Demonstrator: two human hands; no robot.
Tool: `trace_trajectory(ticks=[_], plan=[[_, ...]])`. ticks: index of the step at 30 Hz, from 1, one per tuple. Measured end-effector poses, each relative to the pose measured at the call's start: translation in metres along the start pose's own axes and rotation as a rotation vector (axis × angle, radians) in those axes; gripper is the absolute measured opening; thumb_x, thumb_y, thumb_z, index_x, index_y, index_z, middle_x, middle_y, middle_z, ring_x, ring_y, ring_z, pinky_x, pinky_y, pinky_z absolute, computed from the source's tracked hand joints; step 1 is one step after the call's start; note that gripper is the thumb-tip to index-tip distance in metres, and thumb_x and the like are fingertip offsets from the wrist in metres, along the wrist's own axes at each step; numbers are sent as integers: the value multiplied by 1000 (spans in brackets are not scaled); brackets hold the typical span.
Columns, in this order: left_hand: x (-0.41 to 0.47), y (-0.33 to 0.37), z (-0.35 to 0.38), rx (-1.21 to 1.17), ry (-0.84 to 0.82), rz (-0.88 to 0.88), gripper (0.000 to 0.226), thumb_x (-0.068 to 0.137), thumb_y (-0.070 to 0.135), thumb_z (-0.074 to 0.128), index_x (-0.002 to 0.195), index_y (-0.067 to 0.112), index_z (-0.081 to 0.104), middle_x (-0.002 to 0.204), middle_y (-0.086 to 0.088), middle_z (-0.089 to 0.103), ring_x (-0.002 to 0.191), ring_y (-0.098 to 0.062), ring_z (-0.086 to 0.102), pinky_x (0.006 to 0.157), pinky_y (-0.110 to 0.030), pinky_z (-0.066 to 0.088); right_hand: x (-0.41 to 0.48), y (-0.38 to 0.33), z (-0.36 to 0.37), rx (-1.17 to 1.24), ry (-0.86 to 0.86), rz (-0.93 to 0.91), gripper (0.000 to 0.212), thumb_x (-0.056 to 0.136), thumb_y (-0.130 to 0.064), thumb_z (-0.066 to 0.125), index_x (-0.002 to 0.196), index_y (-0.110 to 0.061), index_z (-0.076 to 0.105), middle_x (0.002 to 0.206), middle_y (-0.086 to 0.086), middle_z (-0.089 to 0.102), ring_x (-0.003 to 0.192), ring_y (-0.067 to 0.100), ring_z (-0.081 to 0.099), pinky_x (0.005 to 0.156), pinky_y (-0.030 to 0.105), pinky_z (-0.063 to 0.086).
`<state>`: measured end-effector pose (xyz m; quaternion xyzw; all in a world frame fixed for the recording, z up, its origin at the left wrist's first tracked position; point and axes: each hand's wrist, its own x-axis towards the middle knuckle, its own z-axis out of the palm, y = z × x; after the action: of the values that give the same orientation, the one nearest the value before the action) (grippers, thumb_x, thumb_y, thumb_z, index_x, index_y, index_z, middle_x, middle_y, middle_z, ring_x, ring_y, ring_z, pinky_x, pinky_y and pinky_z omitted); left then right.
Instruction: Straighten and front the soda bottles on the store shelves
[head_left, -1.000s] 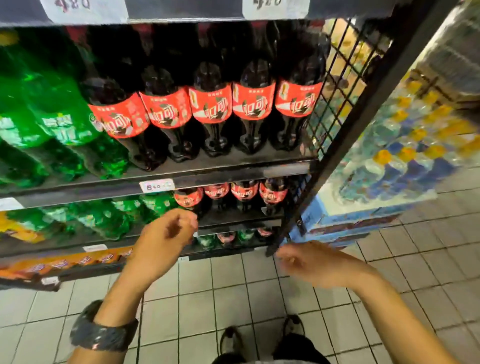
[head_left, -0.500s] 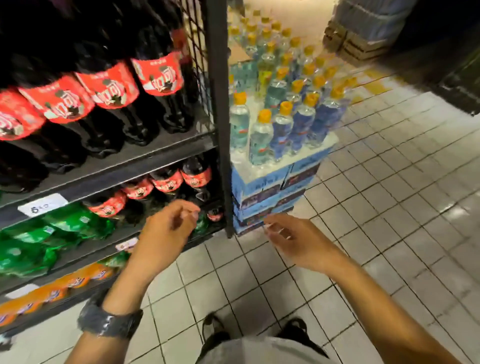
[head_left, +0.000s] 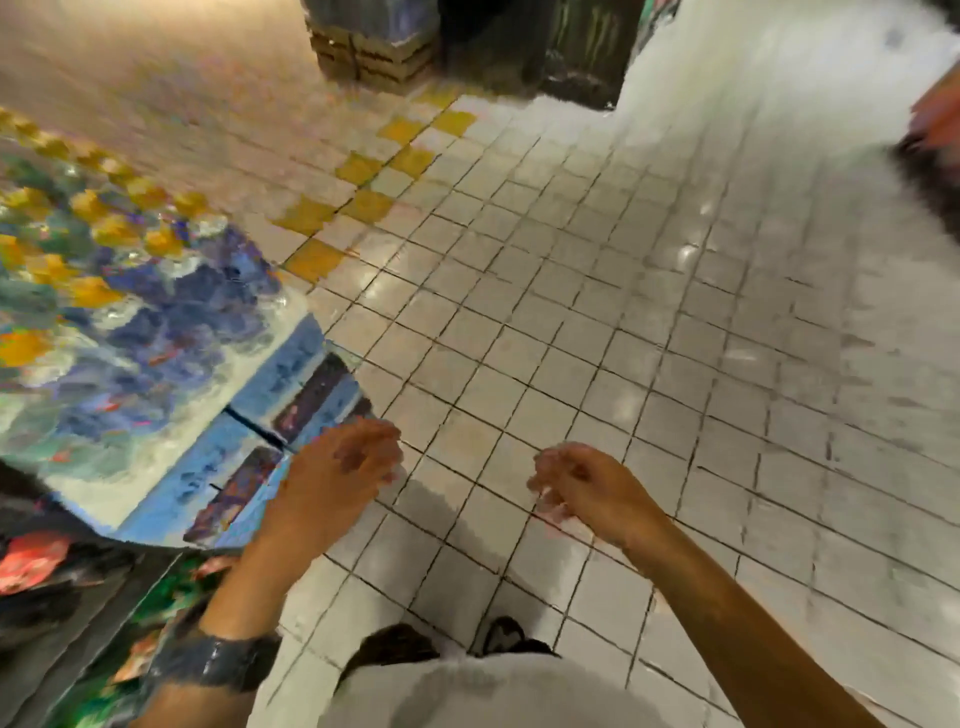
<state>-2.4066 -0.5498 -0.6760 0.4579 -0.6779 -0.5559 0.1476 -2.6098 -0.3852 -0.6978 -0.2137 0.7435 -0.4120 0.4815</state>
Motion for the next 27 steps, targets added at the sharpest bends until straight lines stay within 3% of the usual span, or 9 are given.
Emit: trace_trajectory(ticks=[5, 8, 10, 13, 16, 18, 23, 27], plan=[[78, 32, 58, 143, -155, 10, 18, 92, 1, 57, 88, 18, 63, 76, 3, 65, 57, 6, 61, 51, -7, 45, 46, -2, -71, 125, 113, 43, 13, 95, -14, 55, 105, -13, 63, 96, 10, 71, 84, 29, 69, 75, 35, 55], [135, 43, 73, 288, -208, 27, 18, 93, 12, 60, 88, 29, 63, 83, 0, 70, 75, -9, 66, 62, -15, 49, 87, -18, -114, 143, 178, 6, 15, 93, -18, 57, 104, -12, 65, 91, 11, 71, 77, 22, 69, 70, 30, 55], [181, 49, 79, 422, -257, 47, 13, 92, 24, 61, 89, 37, 63, 81, 8, 70, 75, -3, 66, 67, -16, 49, 123, -31, -145, 134, 227, -18, 16, 94, -22, 55, 103, -15, 66, 87, 6, 71, 74, 17, 69, 68, 27, 55], [256, 67, 102, 548, -386, 36, 6, 91, 36, 61, 95, 36, 64, 84, 12, 71, 75, -4, 68, 74, -31, 55, 177, -49, -194, 30, 260, -30, 15, 95, -30, 53, 98, -23, 66, 88, -7, 72, 74, 7, 69, 63, 19, 52], [344, 101, 142, 631, -444, 122, 5, 92, 34, 59, 95, 35, 63, 84, 14, 68, 73, -2, 63, 62, -21, 48, 232, -75, -248, 6, 214, -11, 15, 94, -29, 55, 99, -19, 66, 90, -6, 72, 75, 4, 69, 61, 13, 50], [396, 138, 172, 662, -501, 198, 6, 93, 34, 57, 96, 34, 62, 82, 18, 65, 76, 1, 61, 60, -15, 41, 260, -94, -281, 22, 238, 32, 17, 95, -29, 55, 102, -18, 66, 91, -5, 72, 77, 6, 69, 65, 17, 52], [513, 234, 261, 650, -600, 339, 13, 95, 38, 53, 104, 31, 60, 93, 18, 63, 85, 2, 60, 67, -16, 43, 317, -112, -354, -102, 355, 102, 14, 95, -35, 52, 97, -26, 64, 93, -10, 67, 82, 6, 67, 79, 27, 54], [585, 297, 342, 676, -673, 512, 10, 95, 35, 53, 103, 32, 60, 86, 26, 57, 79, 9, 56, 64, -10, 38, 355, -102, -406, -122, 360, 215, 14, 93, -35, 55, 98, -24, 63, 97, -7, 65, 91, 11, 62, 86, 35, 52]])
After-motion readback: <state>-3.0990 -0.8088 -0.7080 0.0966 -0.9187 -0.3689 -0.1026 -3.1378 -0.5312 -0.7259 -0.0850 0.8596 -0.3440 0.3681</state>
